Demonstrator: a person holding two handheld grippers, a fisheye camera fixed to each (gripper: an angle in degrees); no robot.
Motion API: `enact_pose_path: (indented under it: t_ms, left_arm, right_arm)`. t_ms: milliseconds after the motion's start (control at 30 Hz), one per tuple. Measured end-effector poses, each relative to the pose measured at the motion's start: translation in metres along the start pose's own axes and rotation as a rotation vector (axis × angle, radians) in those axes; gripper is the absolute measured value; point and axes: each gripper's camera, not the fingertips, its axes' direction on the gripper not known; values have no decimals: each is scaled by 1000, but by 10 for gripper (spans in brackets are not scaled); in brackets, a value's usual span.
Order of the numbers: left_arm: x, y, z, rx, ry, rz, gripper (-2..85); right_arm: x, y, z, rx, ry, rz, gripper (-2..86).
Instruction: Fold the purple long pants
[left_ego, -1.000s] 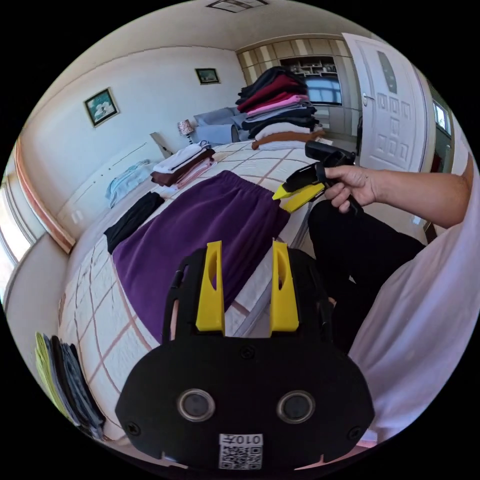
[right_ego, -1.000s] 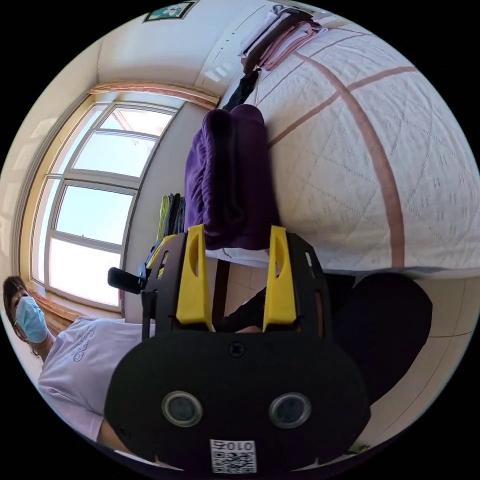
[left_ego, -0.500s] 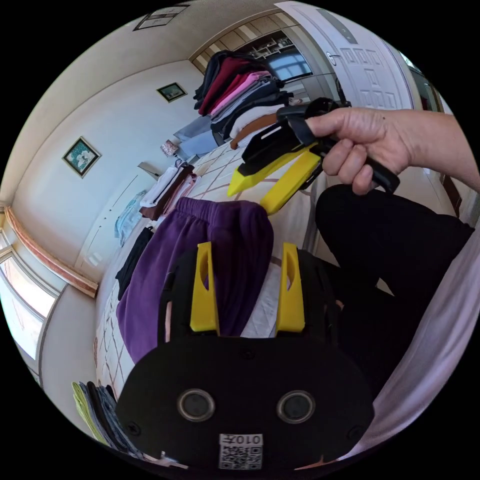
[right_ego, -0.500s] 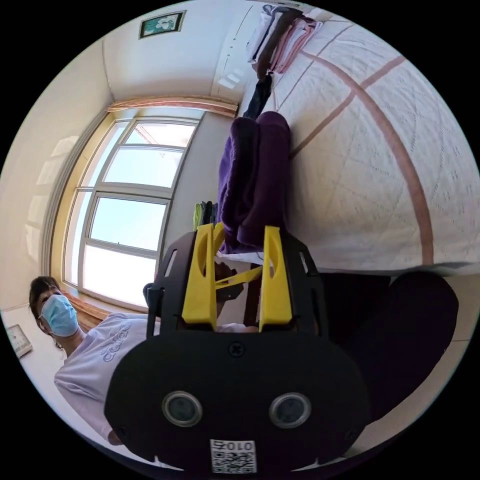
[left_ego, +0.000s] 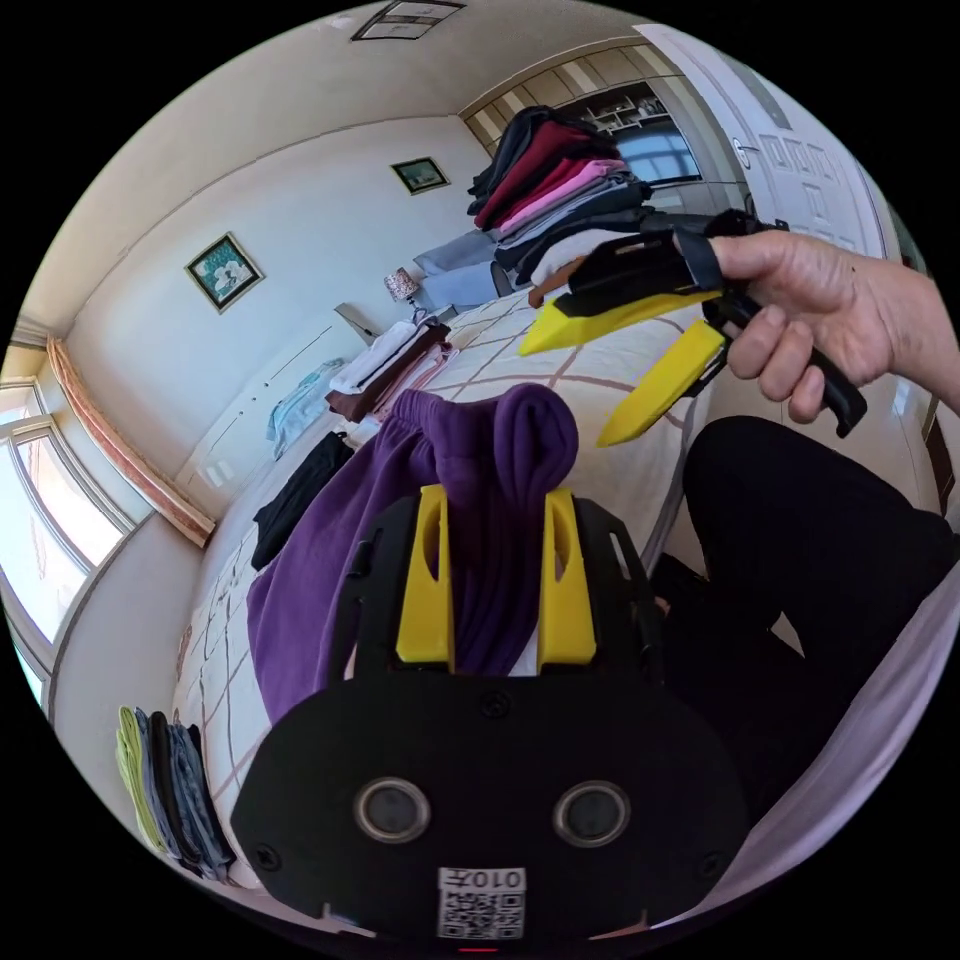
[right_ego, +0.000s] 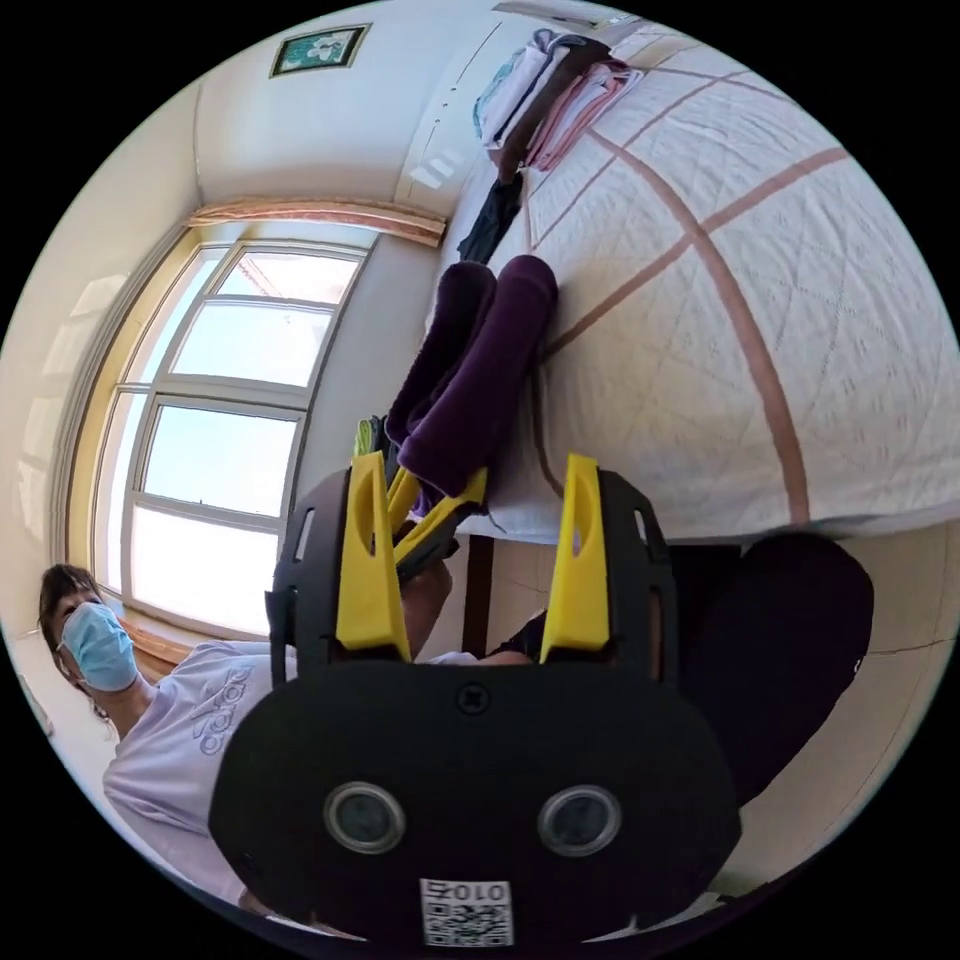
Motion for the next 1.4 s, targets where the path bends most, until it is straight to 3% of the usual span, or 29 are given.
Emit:
enact_pose_path:
  t_ms: [67, 233, 333, 433, 533, 600, 700, 800, 867, 1000, 1400]
  left_arm:
    - [0, -1, 0, -9, -20, 32, 132]
    - [-30, -5, -4, -14, -21, 26, 130]
    - [-65, 0, -12, -18, 29, 1, 129]
    - [-136, 32, -49, 15, 202, -239, 124]
    - [-223, 112, -67, 8, 406, -634, 130]
    - [-279, 200, -56, -9, 618, -1005, 141]
    - [-318, 298, -60, 77, 602, -1361, 155]
    - [-351, 342, -57, 127, 570, -1501, 168]
    - [-371, 346, -46, 199, 649, -1531, 175]
    - [-406, 334, -7, 127, 785, -1546, 183]
    - [-471, 301, -7, -20, 792, -1485, 165]
  right_arm:
    - [-6, -11, 13, -34, -19, -15, 230]
    - [-23, -52, 66, -157, 201, -54, 207]
    - [-18, -59, 68, -110, 164, -28, 172]
    - [-15, -61, 60, -100, 138, -13, 159]
    - [-16, -65, 50, -75, 36, 6, 151]
    - [-15, -70, 47, -57, -47, 21, 146]
    - [-2, -76, 41, -18, -229, 73, 142]
    - [6, -78, 40, -11, -252, 94, 142]
    - [9, -78, 42, -14, -245, 100, 142]
    - [18, -78, 43, -16, -234, 96, 146]
    - [65, -68, 55, -66, 16, 93, 156]
